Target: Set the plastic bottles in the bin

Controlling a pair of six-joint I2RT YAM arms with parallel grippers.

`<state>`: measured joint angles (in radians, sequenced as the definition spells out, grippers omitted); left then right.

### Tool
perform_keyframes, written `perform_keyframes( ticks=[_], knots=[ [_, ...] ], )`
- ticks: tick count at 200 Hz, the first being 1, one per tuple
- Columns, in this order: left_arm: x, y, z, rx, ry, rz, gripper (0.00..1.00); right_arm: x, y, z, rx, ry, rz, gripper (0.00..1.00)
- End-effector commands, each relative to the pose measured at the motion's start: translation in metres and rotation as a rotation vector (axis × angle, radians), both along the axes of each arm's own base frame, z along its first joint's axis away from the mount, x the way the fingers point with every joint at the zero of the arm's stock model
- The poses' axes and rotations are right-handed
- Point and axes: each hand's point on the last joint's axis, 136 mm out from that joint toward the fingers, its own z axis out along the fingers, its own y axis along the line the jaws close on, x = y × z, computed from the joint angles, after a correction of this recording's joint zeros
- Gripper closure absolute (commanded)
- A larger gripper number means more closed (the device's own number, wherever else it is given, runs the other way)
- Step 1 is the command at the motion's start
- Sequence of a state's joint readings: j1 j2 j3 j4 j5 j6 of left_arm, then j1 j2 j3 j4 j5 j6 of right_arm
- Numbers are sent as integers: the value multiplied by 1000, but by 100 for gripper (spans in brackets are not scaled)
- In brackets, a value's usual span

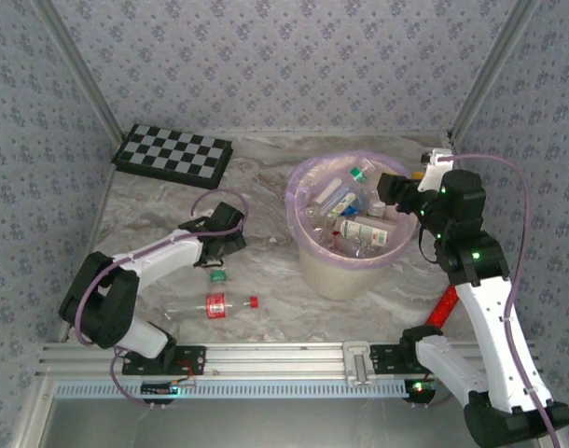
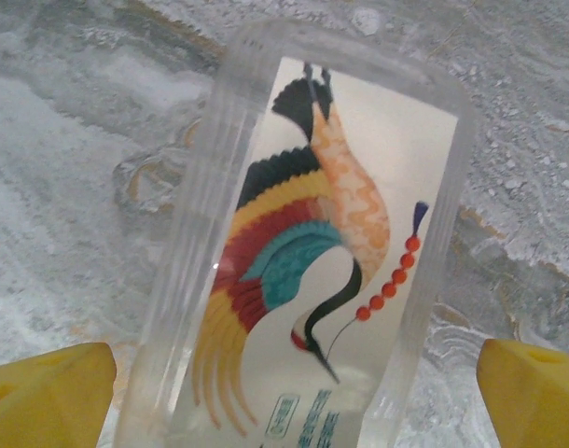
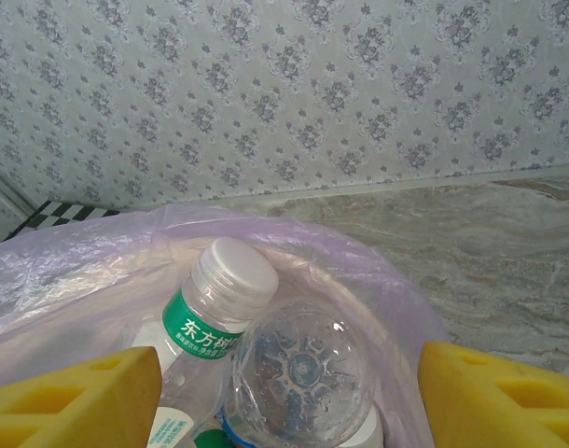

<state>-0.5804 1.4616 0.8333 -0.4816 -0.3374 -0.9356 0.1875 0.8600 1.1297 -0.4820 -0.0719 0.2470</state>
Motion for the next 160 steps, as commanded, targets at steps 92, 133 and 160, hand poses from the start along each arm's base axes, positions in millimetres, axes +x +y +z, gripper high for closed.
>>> perform_keyframes(
  ticks=[92,133,160],
  knots=[
    [-80,4,-24,-29,165,-102,10,12,5,-9,28,13,16,25],
    [-76,3,-27,-13,169,-112,36,14,6,-7,27,16,21,25],
    [-63,-3,-18,-2,135,-141,54,12,10,2,46,2,40,25]
  ],
)
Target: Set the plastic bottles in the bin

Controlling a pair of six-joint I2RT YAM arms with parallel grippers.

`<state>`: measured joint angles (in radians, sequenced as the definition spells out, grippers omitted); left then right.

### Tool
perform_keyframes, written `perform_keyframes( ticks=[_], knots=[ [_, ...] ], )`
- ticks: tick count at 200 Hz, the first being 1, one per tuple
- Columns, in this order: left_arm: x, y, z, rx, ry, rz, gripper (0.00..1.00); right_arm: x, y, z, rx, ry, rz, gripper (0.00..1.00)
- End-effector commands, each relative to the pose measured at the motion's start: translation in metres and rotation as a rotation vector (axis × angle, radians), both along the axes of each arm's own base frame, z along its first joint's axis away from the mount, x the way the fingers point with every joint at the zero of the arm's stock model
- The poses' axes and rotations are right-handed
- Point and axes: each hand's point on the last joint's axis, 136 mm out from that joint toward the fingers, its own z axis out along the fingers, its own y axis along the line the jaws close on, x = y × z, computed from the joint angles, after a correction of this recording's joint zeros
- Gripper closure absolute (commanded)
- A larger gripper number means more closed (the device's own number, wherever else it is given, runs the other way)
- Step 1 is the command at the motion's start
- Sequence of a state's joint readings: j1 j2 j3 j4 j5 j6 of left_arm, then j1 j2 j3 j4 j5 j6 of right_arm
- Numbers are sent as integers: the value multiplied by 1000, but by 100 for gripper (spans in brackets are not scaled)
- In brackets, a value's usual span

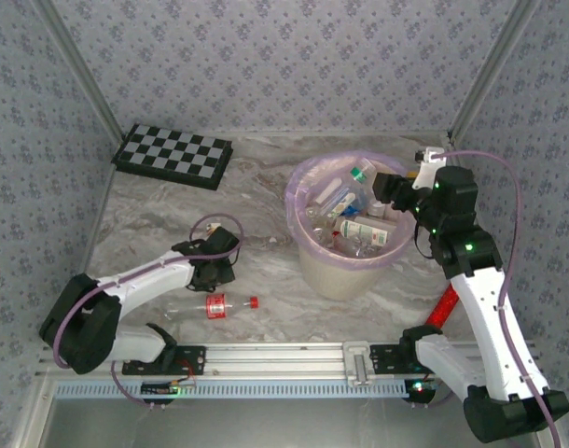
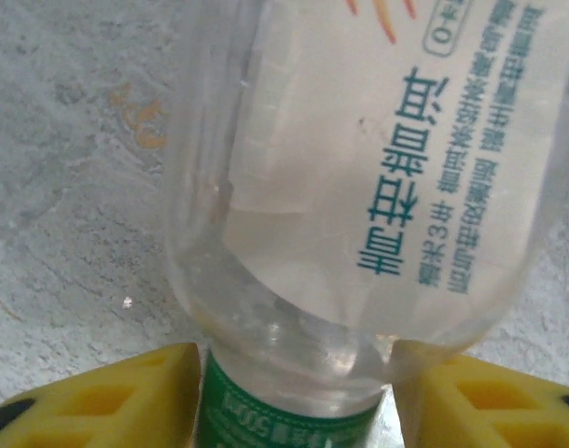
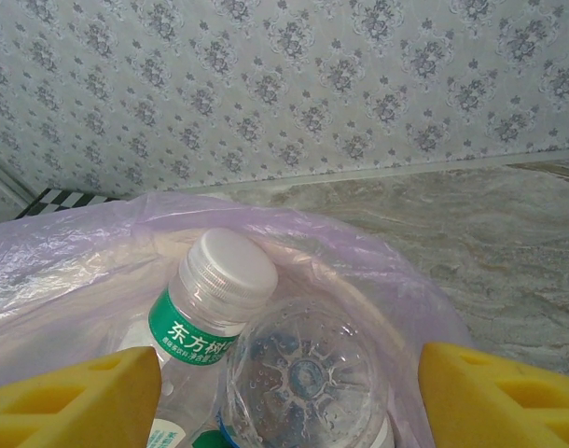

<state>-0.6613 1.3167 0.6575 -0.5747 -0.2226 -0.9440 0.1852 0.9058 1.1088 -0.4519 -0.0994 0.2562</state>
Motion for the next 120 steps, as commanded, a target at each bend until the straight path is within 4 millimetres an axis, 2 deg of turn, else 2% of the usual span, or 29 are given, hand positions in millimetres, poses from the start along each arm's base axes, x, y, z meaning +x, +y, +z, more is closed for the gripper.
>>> perform_keyframes(
  ticks=[1,37,59,68,71,78,86,98,120],
  knots=[
    [13,-6,11,15,-32,-37,55,-1,4,18,37,-38,20,25],
    [45,-16,60,63,-144,-113,58,-7,12,29,66,-59,67,25],
    [62,-26,97,49,-241,-188,63,-10,25,44,97,-87,147,25],
    [68,-30,112,46,-287,-221,64,-10,31,43,106,-82,183,25],
    [69,-30,117,48,-300,-226,66,-11,33,56,113,-109,196,25],
    [74,-28,131,56,-340,-224,70,-11,38,62,123,-111,221,24],
    [77,-27,147,58,-384,-221,74,-11,44,67,137,-107,257,24],
    [80,-31,169,28,-446,-245,74,-10,54,76,166,-96,316,24],
    [74,-58,202,-130,-551,-370,74,-4,78,89,221,-66,429,28]
  ],
)
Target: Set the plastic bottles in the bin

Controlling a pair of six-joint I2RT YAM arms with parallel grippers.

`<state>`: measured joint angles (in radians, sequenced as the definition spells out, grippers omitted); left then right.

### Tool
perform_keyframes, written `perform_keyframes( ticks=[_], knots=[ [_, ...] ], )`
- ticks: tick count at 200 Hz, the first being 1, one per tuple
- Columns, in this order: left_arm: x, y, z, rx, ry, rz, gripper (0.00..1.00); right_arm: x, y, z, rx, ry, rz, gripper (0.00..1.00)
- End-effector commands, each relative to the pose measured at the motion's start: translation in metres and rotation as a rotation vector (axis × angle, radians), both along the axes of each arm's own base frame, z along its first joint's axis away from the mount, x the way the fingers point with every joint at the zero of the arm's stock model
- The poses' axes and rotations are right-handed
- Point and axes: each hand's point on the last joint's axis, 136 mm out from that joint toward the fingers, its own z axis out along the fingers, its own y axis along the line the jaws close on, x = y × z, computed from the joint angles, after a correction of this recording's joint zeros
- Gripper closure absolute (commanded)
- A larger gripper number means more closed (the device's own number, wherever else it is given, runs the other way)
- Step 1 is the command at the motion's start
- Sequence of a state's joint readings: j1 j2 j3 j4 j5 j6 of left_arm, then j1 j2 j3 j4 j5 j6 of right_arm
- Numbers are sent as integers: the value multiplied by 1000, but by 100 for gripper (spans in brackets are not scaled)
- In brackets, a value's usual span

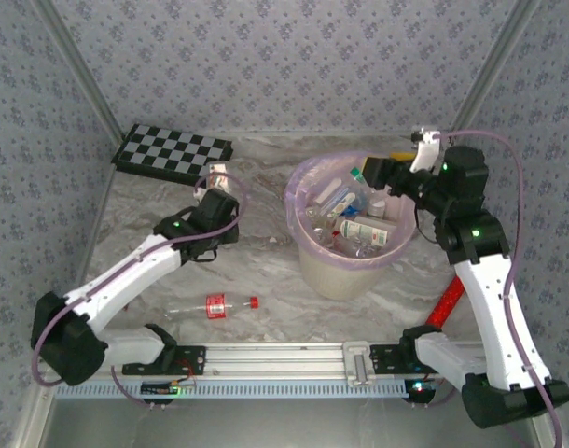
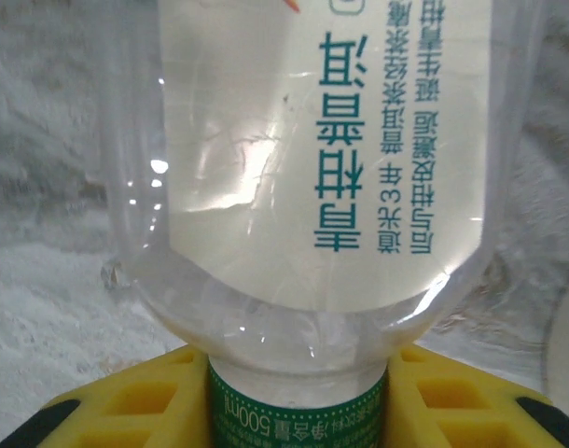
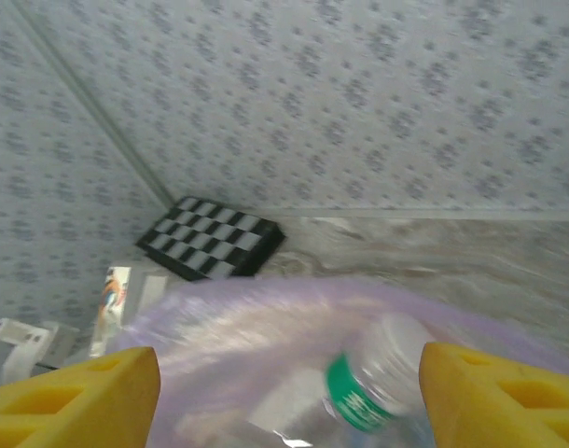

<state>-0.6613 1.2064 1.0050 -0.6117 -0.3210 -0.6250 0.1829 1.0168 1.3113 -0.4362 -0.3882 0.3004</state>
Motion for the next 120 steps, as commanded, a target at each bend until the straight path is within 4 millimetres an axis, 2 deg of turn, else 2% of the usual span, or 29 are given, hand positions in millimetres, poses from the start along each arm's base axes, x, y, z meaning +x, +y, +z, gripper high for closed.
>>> perform_keyframes(
  ticks=[1,20,38,52,60,79,107,120],
  knots=[
    [-1,-21,52,-96,-148,-158,74,-4,31,25,79,6,173,28],
    [-12,-37,77,-210,-233,-268,75,6,56,27,94,42,261,33],
    [-26,-46,101,-284,-324,-371,90,9,87,32,108,56,353,32],
    [-39,-51,116,-315,-388,-452,98,9,113,35,97,70,424,21],
    [-45,-54,124,-329,-417,-491,100,9,127,35,86,86,466,14],
    [-57,-61,133,-351,-450,-563,100,11,156,35,76,112,540,0],
    [-63,-68,138,-338,-471,-610,100,12,190,30,77,152,622,0],
    [-61,-70,140,-326,-467,-614,100,5,202,22,41,191,661,0]
  ],
)
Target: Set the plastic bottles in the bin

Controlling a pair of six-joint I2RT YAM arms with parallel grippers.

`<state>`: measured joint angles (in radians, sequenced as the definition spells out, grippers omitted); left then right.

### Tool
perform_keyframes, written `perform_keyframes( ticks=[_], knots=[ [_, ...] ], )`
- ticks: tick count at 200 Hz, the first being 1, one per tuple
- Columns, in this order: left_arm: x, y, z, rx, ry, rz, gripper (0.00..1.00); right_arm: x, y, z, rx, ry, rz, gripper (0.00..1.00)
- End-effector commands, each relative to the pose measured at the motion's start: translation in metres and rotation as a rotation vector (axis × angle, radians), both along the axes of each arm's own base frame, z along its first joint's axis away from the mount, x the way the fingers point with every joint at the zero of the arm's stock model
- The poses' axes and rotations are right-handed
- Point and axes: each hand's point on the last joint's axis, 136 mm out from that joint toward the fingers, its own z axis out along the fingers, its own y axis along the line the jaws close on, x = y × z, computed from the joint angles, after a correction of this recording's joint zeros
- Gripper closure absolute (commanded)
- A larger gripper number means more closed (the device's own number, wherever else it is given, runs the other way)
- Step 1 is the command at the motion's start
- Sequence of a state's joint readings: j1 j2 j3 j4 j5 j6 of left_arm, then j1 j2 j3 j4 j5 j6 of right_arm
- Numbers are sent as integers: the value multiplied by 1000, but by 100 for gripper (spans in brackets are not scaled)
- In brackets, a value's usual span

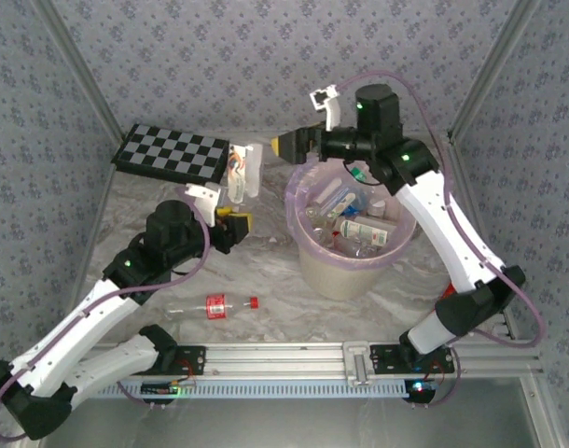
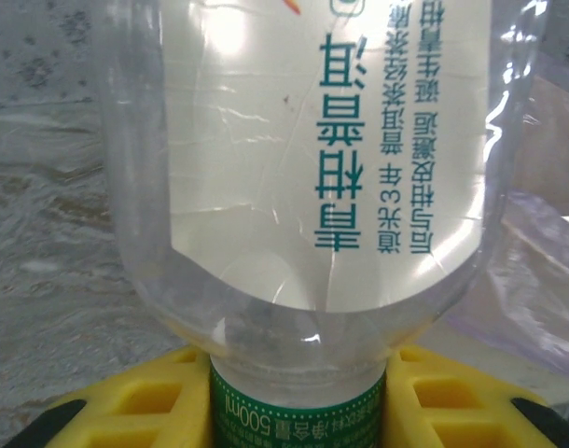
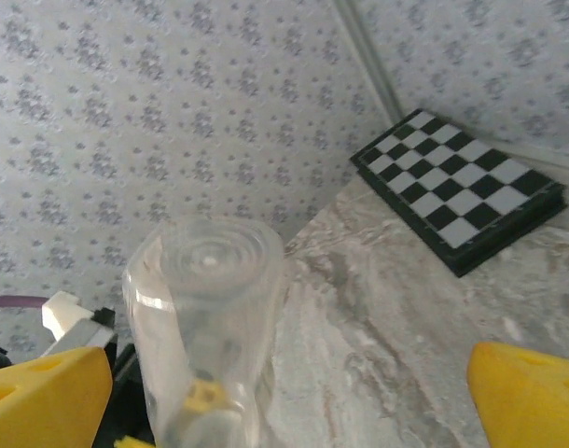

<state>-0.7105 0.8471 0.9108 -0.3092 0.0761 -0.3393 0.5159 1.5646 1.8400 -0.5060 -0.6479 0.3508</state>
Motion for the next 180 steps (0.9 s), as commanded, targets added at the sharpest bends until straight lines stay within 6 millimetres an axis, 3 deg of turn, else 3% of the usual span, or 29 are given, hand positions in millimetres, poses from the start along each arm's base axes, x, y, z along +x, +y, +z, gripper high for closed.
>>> perform_keyframes(
  ticks=[1,28,55,74,103,121,135,156,166,180],
  knots=[
    [-3,-10,18,-3,-69,-64,100,-18,19,-1,-34,35,98,0],
    [0,-17,19,35,-63,-89,100,-33,35,-13,-90,27,156,0],
    [4,-24,22,43,-59,-102,100,-24,35,-26,-135,62,96,1],
    [4,-27,26,52,-52,-114,100,-19,29,-29,-155,58,63,11],
    [4,-27,29,67,-44,-116,93,-15,24,-14,-119,18,47,36],
    [2,-29,32,74,-31,-129,74,-14,27,-1,-91,2,62,44],
    [0,-28,36,76,-21,-121,51,-15,24,15,-85,-37,69,48],
    [-3,-22,43,51,-17,-94,9,-14,7,43,-69,-123,23,50],
    [-7,-22,42,39,2,-106,1,-12,-5,59,-47,-164,-20,52],
    [-9,-22,39,43,46,-101,1,-15,-24,74,-37,-207,-58,54]
  ],
)
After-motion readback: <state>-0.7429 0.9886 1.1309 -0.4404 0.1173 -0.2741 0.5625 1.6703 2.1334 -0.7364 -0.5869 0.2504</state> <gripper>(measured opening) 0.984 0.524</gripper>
